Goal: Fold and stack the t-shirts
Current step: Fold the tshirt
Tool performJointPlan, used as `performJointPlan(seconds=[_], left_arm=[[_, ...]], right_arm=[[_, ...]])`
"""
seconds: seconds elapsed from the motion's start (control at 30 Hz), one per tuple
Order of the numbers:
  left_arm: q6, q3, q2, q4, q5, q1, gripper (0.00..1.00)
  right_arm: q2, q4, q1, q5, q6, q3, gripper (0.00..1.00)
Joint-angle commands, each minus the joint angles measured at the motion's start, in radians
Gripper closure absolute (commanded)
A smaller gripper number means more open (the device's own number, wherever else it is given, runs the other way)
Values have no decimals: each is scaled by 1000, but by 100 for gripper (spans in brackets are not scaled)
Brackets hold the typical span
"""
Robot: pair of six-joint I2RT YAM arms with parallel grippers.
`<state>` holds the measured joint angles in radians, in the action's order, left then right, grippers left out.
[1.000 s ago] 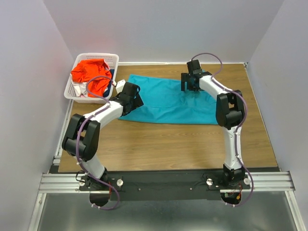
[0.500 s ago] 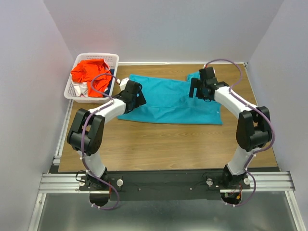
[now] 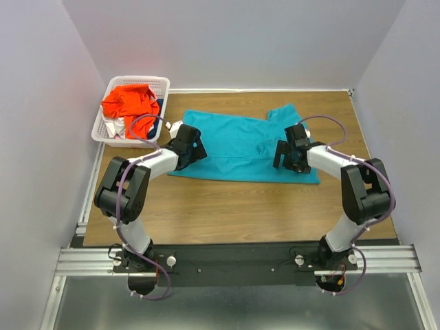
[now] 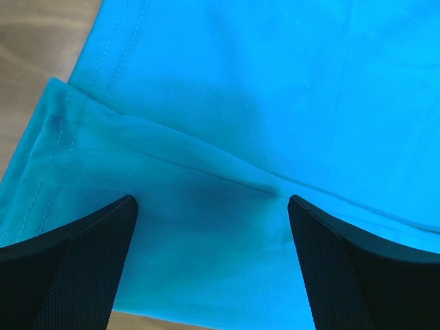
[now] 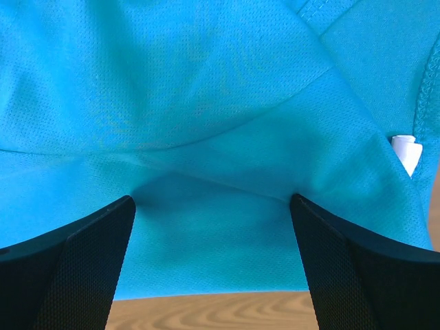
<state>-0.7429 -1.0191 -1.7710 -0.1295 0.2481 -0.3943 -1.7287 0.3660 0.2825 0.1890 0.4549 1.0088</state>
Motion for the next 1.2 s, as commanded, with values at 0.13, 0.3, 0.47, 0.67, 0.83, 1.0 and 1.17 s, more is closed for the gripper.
performJointPlan(seconds=[0.13, 0.3, 0.47, 0.67, 0.83, 1.0, 1.17], left_arm=[[-79, 241, 136, -55, -47, -40, 2], [-153, 375, 263, -65, -49, -78, 2], [-191, 435, 335, -59, -53, -130, 2], [-245, 430, 375, -107, -75, -164, 2], [-266, 383, 453, -217, 6, -178, 2], [-250, 178, 460, -383, 203, -167, 2], [-145, 25, 372, -361, 258, -92, 2]], right_arm=[[164, 37, 3, -55, 57, -223, 0], [291, 40, 3, -68, 67, -325, 0], [400, 50, 4, -115, 103, -400, 0], [472, 70, 4, -109, 117, -421, 0], [529, 91, 4, -112, 96, -311, 0], [555, 97, 3, -117, 54, -214, 0], [534, 100, 3, -56, 50, -148, 0]])
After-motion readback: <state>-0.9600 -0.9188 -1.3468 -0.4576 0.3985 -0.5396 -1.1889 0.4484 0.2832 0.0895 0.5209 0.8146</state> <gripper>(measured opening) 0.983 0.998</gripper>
